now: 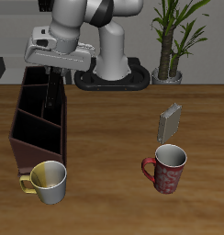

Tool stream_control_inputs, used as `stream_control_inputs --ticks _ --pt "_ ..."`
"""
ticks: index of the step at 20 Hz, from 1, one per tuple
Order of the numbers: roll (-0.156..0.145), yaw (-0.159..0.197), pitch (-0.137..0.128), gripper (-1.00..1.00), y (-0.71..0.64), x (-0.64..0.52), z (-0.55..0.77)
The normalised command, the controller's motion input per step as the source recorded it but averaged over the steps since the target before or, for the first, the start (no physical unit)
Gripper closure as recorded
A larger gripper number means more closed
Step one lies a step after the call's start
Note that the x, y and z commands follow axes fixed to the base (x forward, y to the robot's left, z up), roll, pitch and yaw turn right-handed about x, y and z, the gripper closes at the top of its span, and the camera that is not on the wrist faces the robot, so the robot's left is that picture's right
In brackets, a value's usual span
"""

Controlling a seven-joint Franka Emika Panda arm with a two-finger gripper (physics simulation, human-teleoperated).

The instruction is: Place the black book into the right desk caddy's front compartment and place the yellow book into the right desk caddy's right compartment and place the red mug into the right desk caddy's left compartment

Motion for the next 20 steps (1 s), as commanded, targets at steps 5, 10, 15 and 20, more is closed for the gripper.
stream_control_inputs --ticks 5,10,15,20 --pt "0.014 0.038 0.025 1.00 0.01 -0.06 -0.14" --pt "-0.007 0.022 0.013 1.00 0.01 0.01 -0.07" --pt "0.003 0.007 0.037 1.00 -0.05 0.08 -0.21" --pt "-0.002 0.009 0.028 1.00 -0.01 0.08 -0.23"
